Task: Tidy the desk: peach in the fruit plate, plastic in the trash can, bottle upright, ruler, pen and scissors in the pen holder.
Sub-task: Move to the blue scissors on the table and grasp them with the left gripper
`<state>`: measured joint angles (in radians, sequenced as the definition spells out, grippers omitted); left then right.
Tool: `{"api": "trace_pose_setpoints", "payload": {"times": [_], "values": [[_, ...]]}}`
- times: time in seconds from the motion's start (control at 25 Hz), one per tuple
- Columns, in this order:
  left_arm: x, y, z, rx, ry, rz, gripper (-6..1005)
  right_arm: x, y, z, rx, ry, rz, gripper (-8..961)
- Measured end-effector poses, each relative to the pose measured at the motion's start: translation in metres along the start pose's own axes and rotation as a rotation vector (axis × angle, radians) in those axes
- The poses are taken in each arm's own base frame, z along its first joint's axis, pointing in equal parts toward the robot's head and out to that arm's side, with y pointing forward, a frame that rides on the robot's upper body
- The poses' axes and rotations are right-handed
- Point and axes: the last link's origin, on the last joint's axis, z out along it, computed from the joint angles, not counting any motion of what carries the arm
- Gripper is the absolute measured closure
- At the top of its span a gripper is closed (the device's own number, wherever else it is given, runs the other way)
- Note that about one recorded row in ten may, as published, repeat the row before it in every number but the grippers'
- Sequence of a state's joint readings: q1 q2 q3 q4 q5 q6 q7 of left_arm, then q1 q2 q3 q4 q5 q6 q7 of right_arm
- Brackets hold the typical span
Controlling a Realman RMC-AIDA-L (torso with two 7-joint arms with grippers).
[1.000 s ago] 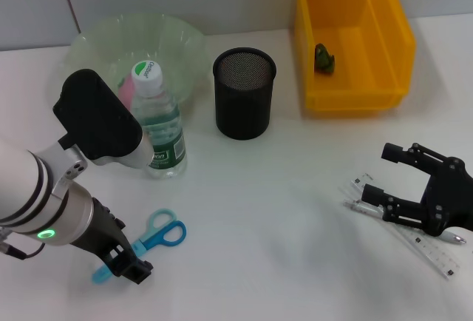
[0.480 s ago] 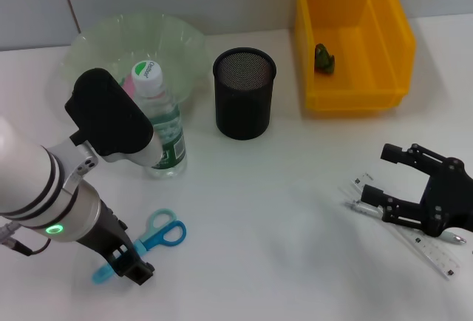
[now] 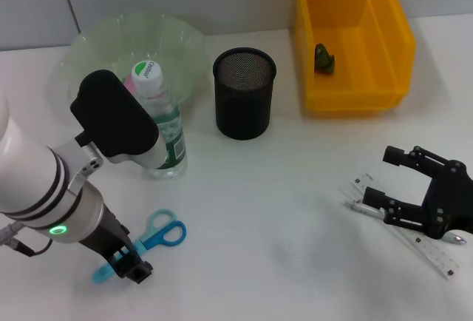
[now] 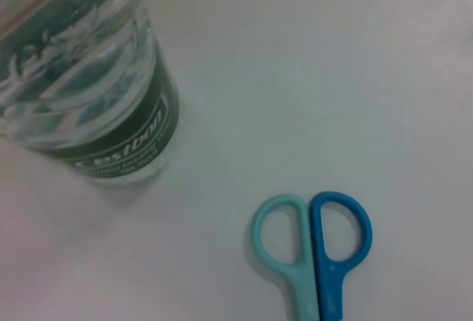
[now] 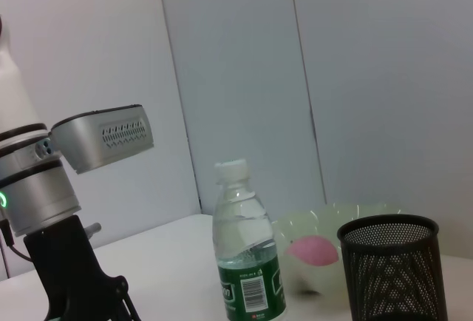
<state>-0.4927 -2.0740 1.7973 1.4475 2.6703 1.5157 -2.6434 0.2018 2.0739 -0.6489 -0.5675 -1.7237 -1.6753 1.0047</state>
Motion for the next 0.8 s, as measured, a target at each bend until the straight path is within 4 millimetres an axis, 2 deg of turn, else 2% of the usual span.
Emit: {"api": "trace_pose_setpoints", "payload": {"times": [0.12,0.8], "values": [[0.001,-0.0001,-0.0001,0.001,-0.001,0.004,308,0.0006,0.0002,-0.0004,0.002,-0.001,-0.006,121],[0.0034,0.0001,0.0034,-0.003,-0.028,0.02,316,0.0025,0.0018,0.0014,0.0,-0.006,-0.004,121]]}}
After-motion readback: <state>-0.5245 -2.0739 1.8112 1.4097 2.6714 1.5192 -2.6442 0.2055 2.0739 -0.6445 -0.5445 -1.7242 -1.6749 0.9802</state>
